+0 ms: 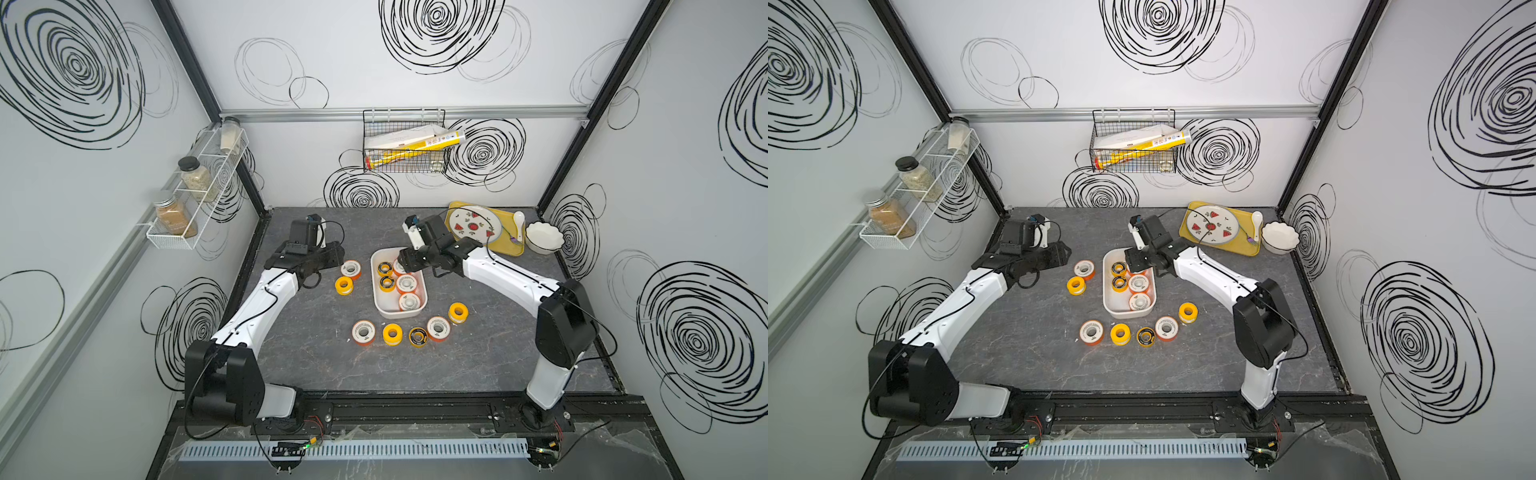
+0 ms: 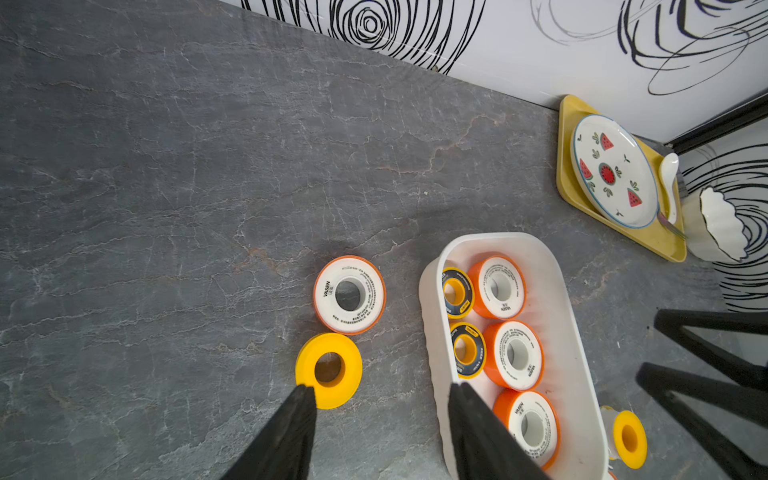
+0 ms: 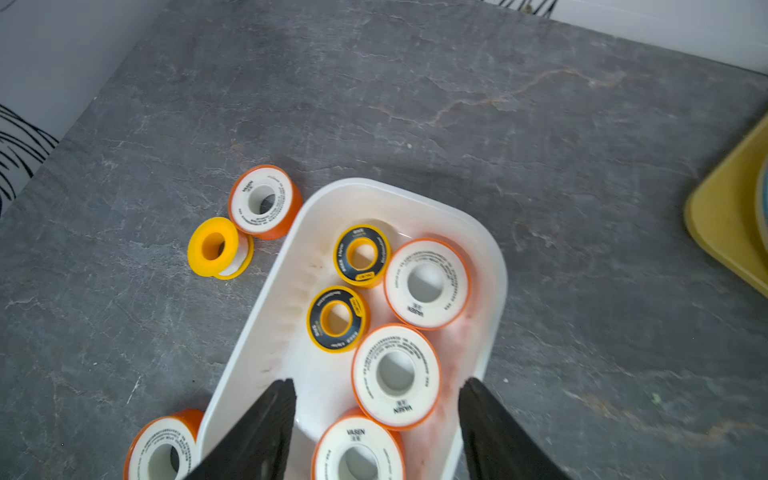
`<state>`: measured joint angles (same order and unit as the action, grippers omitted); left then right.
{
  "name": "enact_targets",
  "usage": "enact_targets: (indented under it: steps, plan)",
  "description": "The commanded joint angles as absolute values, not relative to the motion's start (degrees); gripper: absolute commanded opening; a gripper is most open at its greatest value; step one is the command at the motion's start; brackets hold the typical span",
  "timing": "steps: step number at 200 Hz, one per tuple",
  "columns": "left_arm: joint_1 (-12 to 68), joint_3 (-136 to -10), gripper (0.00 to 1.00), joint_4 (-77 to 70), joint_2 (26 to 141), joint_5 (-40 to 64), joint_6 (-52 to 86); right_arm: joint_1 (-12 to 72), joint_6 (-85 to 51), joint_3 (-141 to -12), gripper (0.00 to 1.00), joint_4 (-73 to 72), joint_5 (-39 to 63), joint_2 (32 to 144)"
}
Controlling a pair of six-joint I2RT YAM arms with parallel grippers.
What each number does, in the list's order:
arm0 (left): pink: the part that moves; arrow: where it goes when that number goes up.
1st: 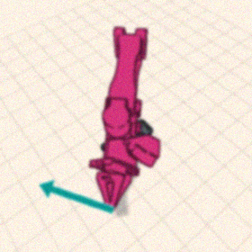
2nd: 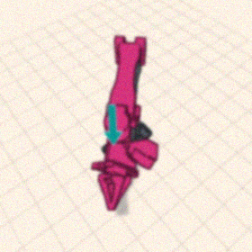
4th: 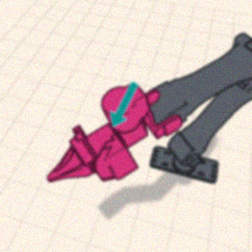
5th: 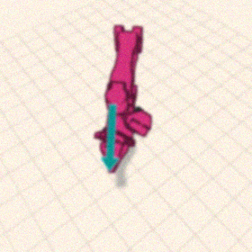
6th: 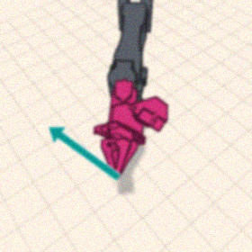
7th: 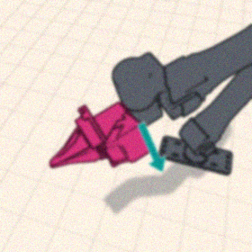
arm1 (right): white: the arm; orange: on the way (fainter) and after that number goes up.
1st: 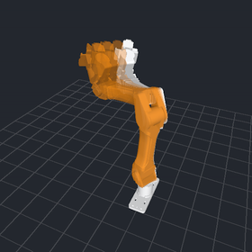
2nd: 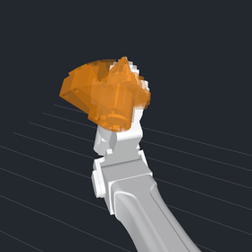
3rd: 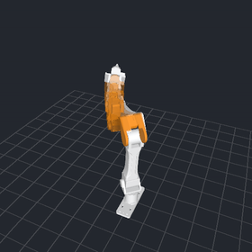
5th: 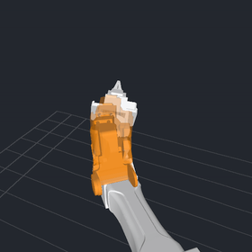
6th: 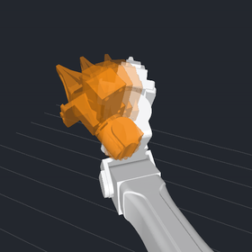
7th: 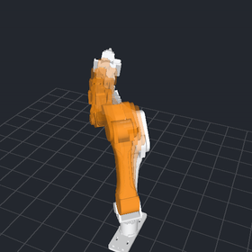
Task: Put the sealing tape into the storage box
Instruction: Place the sealing tape in the storage box, then pick up the sealing tape at the center of the board.
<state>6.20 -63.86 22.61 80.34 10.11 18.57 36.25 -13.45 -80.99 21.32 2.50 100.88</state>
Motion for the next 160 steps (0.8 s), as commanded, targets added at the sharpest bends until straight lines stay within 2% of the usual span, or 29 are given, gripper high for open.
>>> enact_targets:
  steps: [1, 28, 75, 102, 160]
  plan:
    - [5.62, -63.90, 0.58, 22.06, 81.03, 10.98, 18.41, 32.78, -14.46, -74.71, 0.67, 17.88, 6.85, 96.74]
    - [6.42, -64.06, 0.58, 22.29, 80.81, 10.00, 18.22, 28.28, -14.60, -66.40, 0.67, 14.43, 11.52, 91.66]
    - [13.54, -62.06, 0.58, 25.71, 78.25, 3.30, 18.08, 24.06, -13.91, -56.91, 0.67, 11.68, 14.94, 85.70]
    - [21.07, -59.28, 0.57, 28.27, 75.10, -4.12, 19.94, 22.66, -13.45, -51.53, 0.67, 8.28, 17.86, 83.25]
    - [36.90, -54.83, 0.57, 27.85, 72.36, -4.75, 28.08, 21.75, -13.18, -48.23, 0.67, 8.74, 16.83, 80.98]
